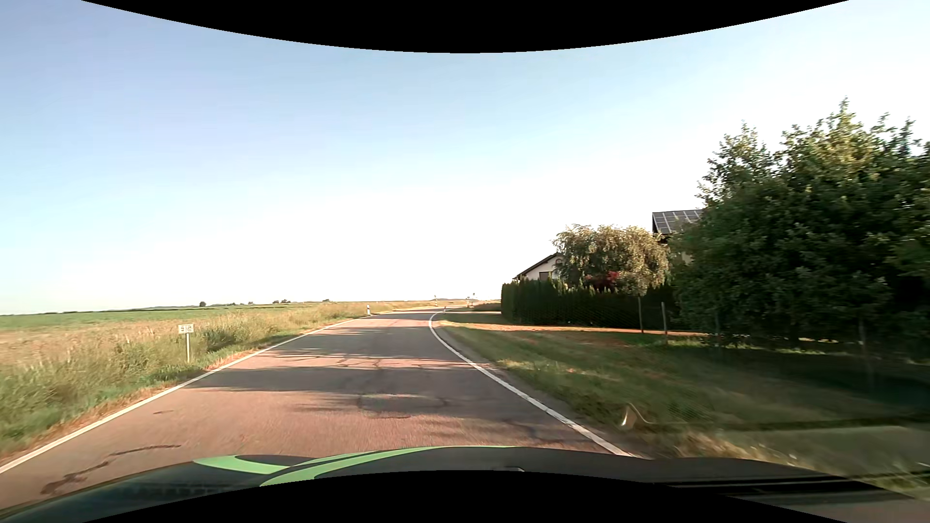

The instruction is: Follow the waypoints while adhering to traffic rules and regulations

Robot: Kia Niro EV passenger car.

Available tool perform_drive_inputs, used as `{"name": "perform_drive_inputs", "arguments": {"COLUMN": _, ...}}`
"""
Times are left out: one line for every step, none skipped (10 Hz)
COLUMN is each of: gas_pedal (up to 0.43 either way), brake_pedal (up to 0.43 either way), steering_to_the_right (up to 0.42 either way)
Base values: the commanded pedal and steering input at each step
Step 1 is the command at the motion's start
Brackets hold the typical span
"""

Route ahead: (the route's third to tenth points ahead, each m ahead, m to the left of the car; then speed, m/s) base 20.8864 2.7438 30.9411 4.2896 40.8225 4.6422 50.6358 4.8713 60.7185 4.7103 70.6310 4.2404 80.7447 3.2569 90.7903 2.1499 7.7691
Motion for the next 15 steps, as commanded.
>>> {"name": "perform_drive_inputs", "arguments": {"gas_pedal": 0.500, "brake_pedal": 0.000, "steering_to_the_right": -0.171}}
{"name": "perform_drive_inputs", "arguments": {"gas_pedal": 0.500, "brake_pedal": 0.000, "steering_to_the_right": -0.162}}
{"name": "perform_drive_inputs", "arguments": {"gas_pedal": 0.500, "brake_pedal": 0.000, "steering_to_the_right": -0.145}}
{"name": "perform_drive_inputs", "arguments": {"gas_pedal": 0.500, "brake_pedal": 0.000, "steering_to_the_right": -0.123}}
{"name": "perform_drive_inputs", "arguments": {"gas_pedal": 0.500, "brake_pedal": 0.000, "steering_to_the_right": -0.103}}
{"name": "perform_drive_inputs", "arguments": {"gas_pedal": 0.500, "brake_pedal": 0.000, "steering_to_the_right": -0.084}}
{"name": "perform_drive_inputs", "arguments": {"gas_pedal": 0.500, "brake_pedal": 0.000, "steering_to_the_right": -0.055}}
{"name": "perform_drive_inputs", "arguments": {"gas_pedal": 0.500, "brake_pedal": 0.000, "steering_to_the_right": -0.032}}
{"name": "perform_drive_inputs", "arguments": {"gas_pedal": 0.500, "brake_pedal": 0.000, "steering_to_the_right": -0.008}}
{"name": "perform_drive_inputs", "arguments": {"gas_pedal": 0.500, "brake_pedal": 0.000, "steering_to_the_right": 0.003}}
{"name": "perform_drive_inputs", "arguments": {"gas_pedal": 0.500, "brake_pedal": 0.000, "steering_to_the_right": 0.008}}
{"name": "perform_drive_inputs", "arguments": {"gas_pedal": 0.500, "brake_pedal": 0.000, "steering_to_the_right": 0.008}}
{"name": "perform_drive_inputs", "arguments": {"gas_pedal": 0.500, "brake_pedal": 0.000, "steering_to_the_right": 0.008}}
{"name": "perform_drive_inputs", "arguments": {"gas_pedal": 0.500, "brake_pedal": 0.000, "steering_to_the_right": 0.008}}
{"name": "perform_drive_inputs", "arguments": {"gas_pedal": 0.500, "brake_pedal": 0.000, "steering_to_the_right": 0.008}}
